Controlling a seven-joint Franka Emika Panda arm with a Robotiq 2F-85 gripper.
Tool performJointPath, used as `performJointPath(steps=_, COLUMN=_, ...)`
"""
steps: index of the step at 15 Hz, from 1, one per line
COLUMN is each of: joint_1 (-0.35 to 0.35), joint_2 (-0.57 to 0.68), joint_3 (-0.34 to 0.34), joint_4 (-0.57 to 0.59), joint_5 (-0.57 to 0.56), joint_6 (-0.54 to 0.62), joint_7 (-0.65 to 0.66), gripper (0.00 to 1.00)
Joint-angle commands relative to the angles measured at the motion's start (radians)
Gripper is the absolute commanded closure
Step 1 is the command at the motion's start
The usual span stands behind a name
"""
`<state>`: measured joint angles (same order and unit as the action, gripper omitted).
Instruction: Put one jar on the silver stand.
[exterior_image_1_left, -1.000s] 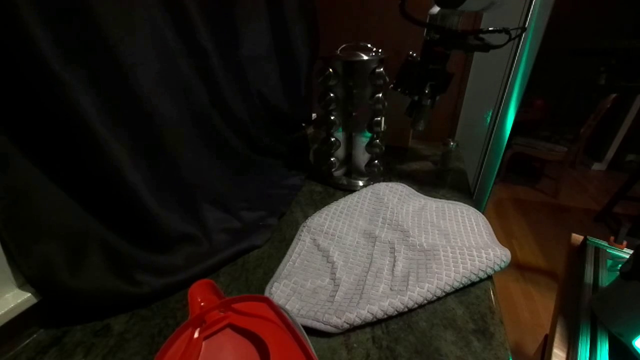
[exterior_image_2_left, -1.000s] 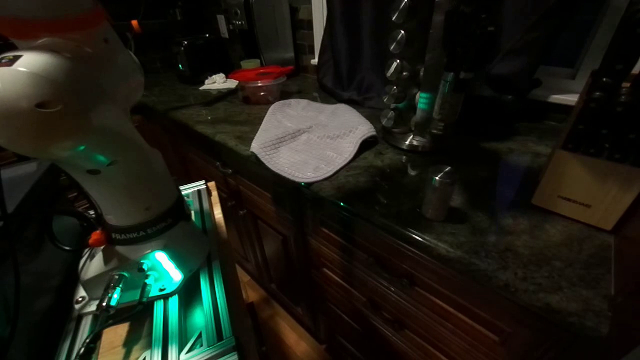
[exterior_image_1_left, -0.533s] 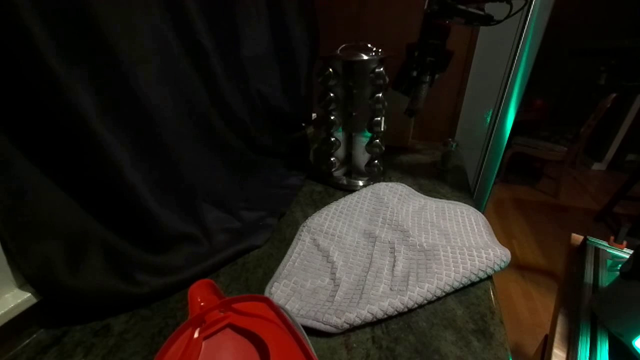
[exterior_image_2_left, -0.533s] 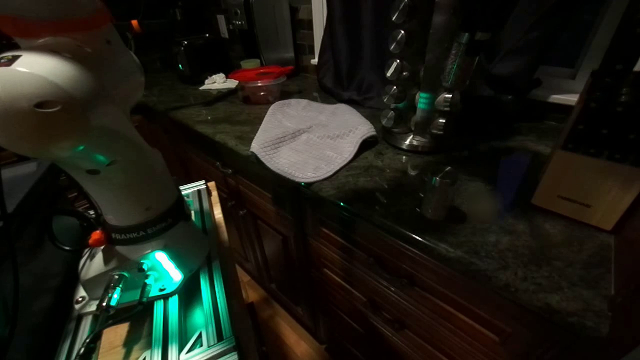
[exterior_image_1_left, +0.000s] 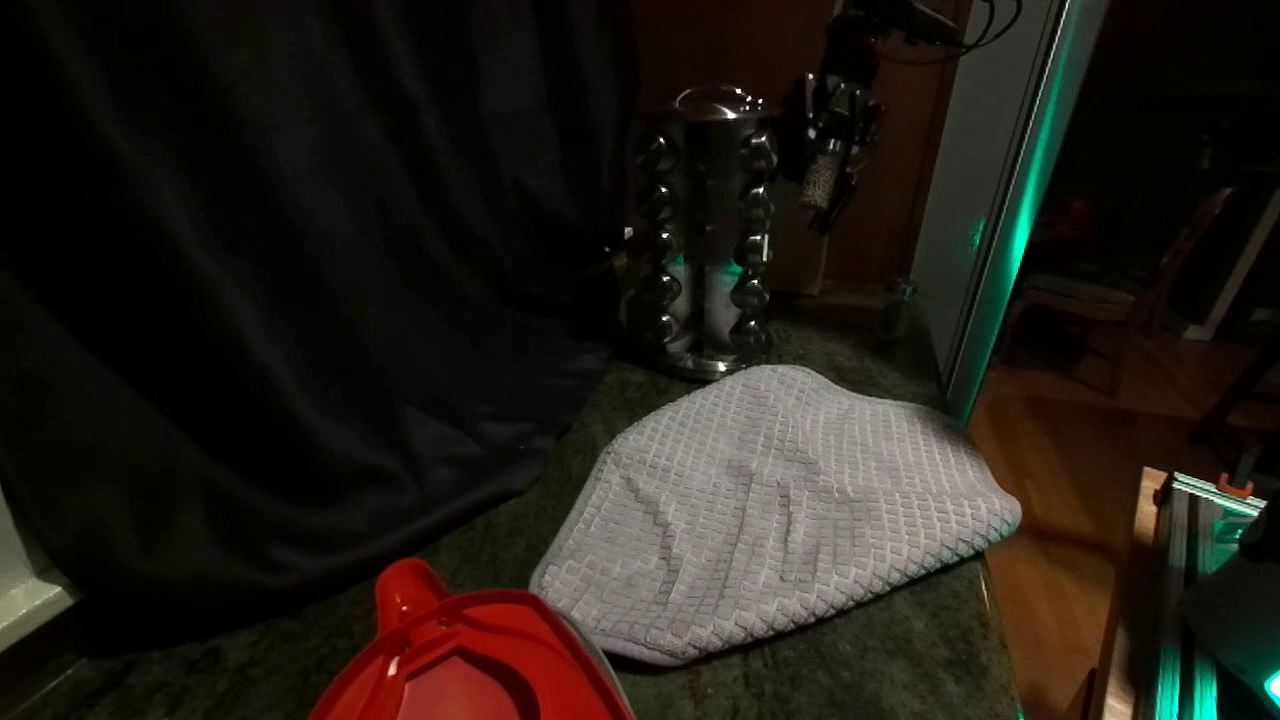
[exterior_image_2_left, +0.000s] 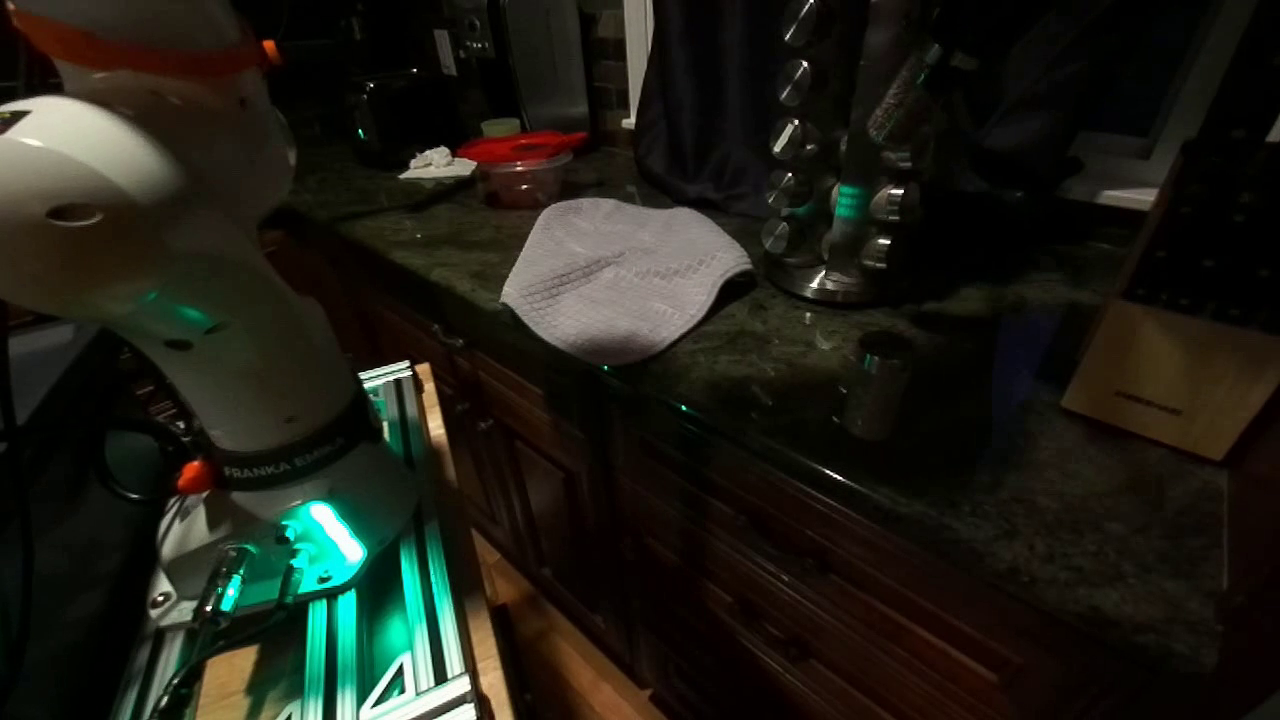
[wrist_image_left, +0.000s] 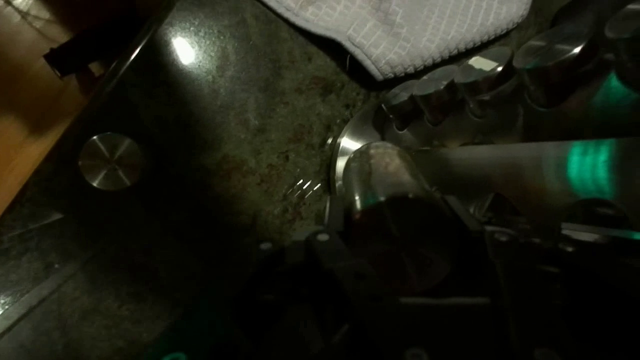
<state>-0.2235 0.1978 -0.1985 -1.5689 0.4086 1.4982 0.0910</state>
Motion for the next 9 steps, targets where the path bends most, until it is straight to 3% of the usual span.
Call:
performJointPath(steps=1, joint_1=-0.046, joint_2=0.126, joint_3=0.002, joint_4=0.164, joint_5=0.086, joint_6=-0.128, joint_7=0.031, gripper=0.76)
performJointPath(steps=9, joint_1=-0.121, joint_2=0.26, joint_3=0.023, joint_4=0.352, joint_5=0.239, joint_6=-0.238, joint_7=0.088, gripper=0.76)
